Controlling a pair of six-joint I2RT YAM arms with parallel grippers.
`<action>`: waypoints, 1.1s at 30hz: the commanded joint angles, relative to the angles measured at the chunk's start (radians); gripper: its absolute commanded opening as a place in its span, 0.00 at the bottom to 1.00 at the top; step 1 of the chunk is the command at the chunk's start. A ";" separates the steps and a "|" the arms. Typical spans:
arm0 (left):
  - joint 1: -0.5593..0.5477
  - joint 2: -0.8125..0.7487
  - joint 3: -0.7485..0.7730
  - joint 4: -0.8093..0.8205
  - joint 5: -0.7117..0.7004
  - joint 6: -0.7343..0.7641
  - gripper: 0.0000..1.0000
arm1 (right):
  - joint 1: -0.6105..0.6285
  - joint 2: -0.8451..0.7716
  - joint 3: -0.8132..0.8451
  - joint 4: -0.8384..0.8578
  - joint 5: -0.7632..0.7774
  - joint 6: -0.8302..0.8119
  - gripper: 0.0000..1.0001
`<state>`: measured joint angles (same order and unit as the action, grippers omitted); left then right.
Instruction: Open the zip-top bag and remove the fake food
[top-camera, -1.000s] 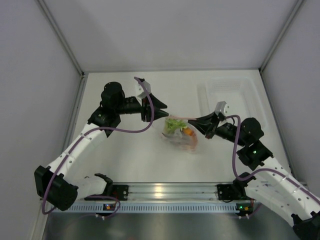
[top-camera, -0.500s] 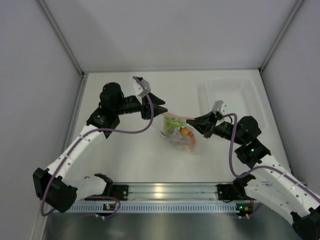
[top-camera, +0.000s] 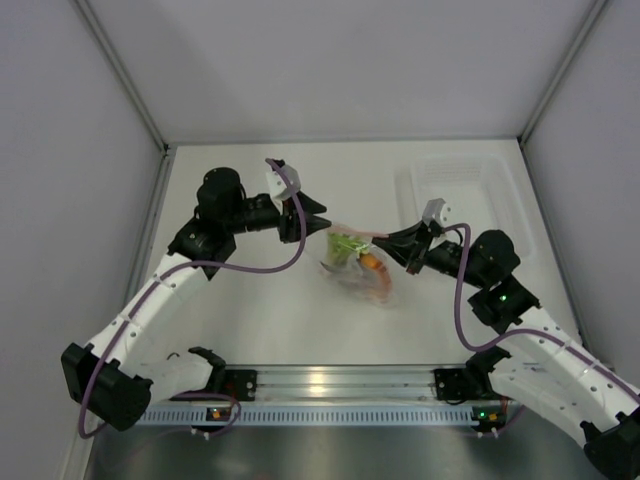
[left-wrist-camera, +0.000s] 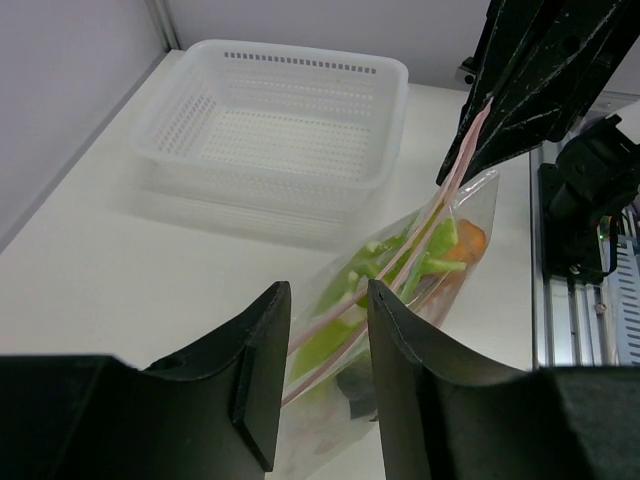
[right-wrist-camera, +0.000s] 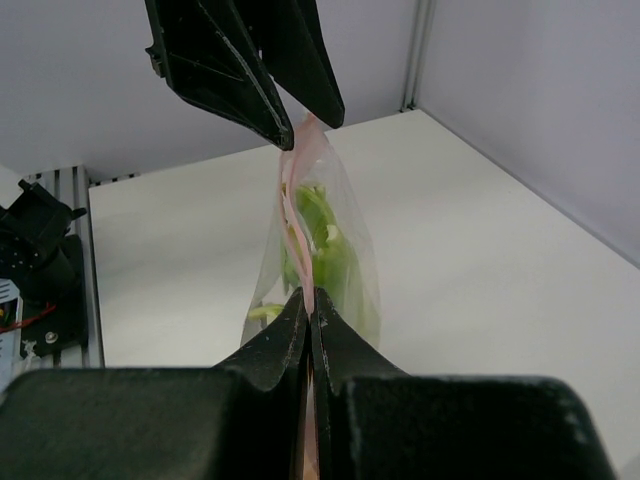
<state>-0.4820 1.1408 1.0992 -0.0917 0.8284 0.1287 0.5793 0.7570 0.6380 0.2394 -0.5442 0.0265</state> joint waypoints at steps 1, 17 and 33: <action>-0.004 0.002 0.031 -0.013 0.026 0.031 0.42 | -0.010 0.001 0.049 0.018 0.000 -0.017 0.00; -0.004 0.085 0.079 -0.026 0.070 0.048 0.43 | -0.012 -0.010 0.040 0.060 -0.056 -0.002 0.00; -0.006 0.132 0.111 -0.066 0.219 0.051 0.55 | -0.012 -0.008 0.046 0.054 0.004 -0.005 0.00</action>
<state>-0.4816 1.2701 1.1652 -0.1520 1.0027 0.1654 0.5793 0.7551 0.6380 0.2462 -0.5610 0.0284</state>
